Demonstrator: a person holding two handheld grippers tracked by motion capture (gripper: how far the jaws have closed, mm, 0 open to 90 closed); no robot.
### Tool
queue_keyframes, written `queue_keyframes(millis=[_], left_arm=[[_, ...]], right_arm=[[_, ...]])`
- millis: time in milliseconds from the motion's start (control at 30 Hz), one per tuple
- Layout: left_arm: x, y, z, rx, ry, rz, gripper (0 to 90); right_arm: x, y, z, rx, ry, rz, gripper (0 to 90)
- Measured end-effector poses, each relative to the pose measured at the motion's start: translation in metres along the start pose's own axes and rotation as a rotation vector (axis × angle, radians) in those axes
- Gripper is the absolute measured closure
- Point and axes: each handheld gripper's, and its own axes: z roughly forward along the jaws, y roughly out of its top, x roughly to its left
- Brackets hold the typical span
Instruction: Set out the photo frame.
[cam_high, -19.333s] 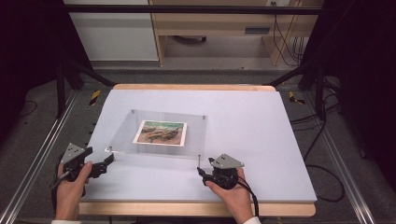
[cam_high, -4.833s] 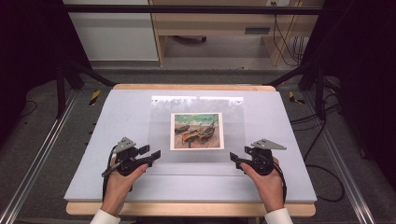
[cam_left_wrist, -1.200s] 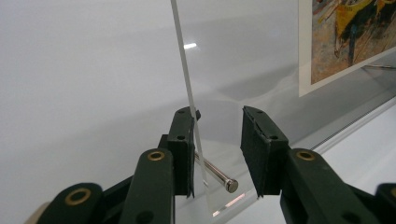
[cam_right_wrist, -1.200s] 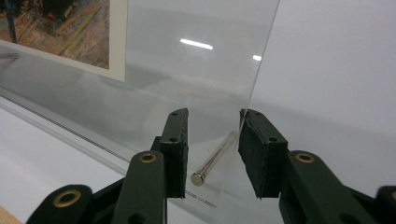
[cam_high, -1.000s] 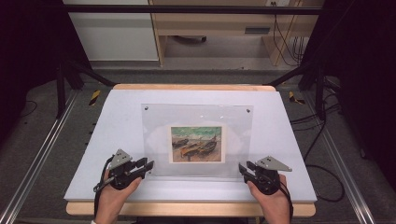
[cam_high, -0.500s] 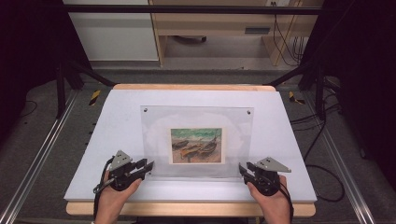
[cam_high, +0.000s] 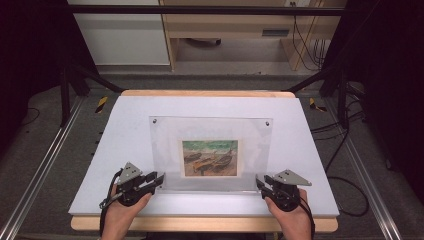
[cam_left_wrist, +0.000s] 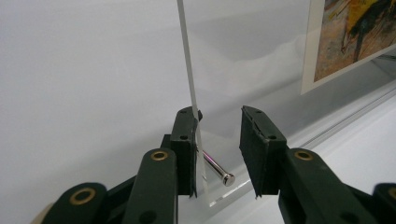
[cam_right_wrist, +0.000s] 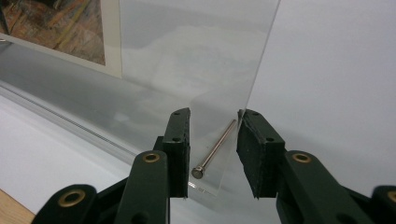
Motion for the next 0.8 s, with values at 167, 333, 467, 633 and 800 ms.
queue_keyframes(millis=[167, 333, 467, 633, 800], left_arm=[[-0.0009, -0.0003, -0.0007, 0.008, 0.003, 0.002, 66.0], [-0.002, -0.0008, -0.001, 0.012, 0.005, 0.001, 65.8], [-0.0029, -0.0014, -0.0015, 0.02, 0.006, 0.007, 65.7], [-0.0038, -0.002, -0.002, 0.025, 0.008, 0.01, 65.5], [-0.0041, -0.0024, -0.0022, 0.028, 0.006, 0.012, 65.5]], right_arm=[[0.0013, -0.0009, -0.0003, 0.004, -0.006, -0.001, 65.0], [0.0016, -0.0014, -0.0007, 0.009, -0.006, -0.006, 65.1], [0.002, -0.0023, -0.0009, 0.011, -0.005, -0.007, 65.1], [0.0023, -0.0035, -0.0014, 0.017, -0.008, -0.011, 64.9], [0.003, -0.0041, -0.0019, 0.022, -0.004, -0.009, 64.9]])
